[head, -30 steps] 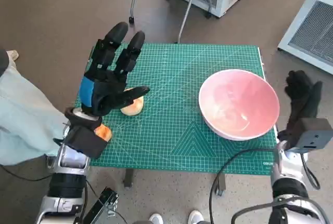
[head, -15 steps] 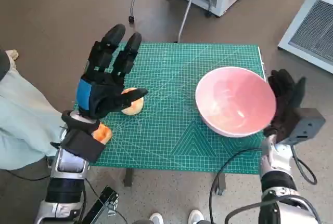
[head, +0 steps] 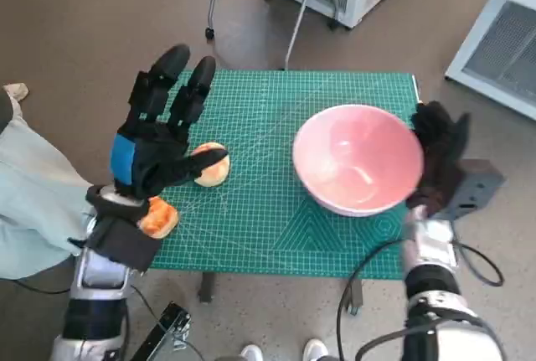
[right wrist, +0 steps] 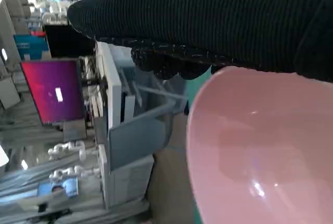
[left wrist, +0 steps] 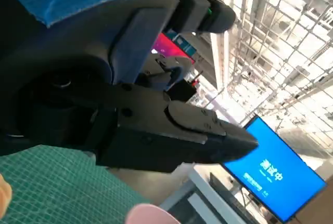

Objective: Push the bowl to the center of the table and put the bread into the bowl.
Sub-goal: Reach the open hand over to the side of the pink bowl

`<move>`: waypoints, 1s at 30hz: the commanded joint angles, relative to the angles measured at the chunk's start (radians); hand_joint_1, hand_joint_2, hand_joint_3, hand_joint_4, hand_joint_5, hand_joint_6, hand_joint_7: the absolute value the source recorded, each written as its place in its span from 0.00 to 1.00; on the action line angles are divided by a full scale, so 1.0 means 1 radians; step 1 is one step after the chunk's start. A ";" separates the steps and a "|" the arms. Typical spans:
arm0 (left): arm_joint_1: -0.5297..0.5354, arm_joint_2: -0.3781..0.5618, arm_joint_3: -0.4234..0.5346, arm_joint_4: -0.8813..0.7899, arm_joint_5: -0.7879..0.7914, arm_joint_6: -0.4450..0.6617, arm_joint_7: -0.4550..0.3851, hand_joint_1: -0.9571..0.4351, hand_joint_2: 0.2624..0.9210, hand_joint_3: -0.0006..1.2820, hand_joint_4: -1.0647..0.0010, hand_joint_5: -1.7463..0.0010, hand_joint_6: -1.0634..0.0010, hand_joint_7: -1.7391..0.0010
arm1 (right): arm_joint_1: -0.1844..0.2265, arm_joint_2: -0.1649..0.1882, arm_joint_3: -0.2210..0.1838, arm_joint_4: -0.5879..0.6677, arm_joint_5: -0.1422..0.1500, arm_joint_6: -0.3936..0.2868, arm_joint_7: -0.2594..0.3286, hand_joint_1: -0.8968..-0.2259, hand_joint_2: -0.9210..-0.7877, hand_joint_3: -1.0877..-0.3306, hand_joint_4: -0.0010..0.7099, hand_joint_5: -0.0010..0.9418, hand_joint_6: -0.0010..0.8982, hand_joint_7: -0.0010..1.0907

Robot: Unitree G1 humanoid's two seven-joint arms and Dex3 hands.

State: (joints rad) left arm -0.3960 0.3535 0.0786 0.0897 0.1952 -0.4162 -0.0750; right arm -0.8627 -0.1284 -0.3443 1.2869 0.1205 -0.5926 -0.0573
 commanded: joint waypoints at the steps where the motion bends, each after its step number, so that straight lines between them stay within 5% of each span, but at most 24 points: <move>1: 0.036 0.012 0.022 -0.051 0.004 0.031 0.012 0.64 0.99 0.00 0.79 1.00 1.00 0.62 | -0.009 0.022 0.017 0.023 -0.019 0.042 -0.016 0.51 0.00 0.49 0.60 0.03 0.29 0.62; 11: 0.084 0.004 0.037 -0.125 0.012 0.081 0.024 0.65 0.99 0.00 0.79 1.00 1.00 0.62 | -0.046 0.040 0.073 0.031 -0.074 0.101 -0.042 0.46 0.00 0.49 0.61 0.02 0.23 0.65; 30: 0.135 -0.005 0.049 -0.198 0.032 0.135 0.048 0.64 1.00 0.00 0.80 1.00 1.00 0.63 | -0.082 0.072 0.100 0.037 -0.097 0.161 -0.003 0.47 0.00 0.48 0.61 0.01 0.24 0.61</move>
State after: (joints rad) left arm -0.2805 0.3507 0.1198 -0.0939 0.2235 -0.2910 -0.0374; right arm -0.9467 -0.0676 -0.2519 1.3086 0.0334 -0.4539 -0.0724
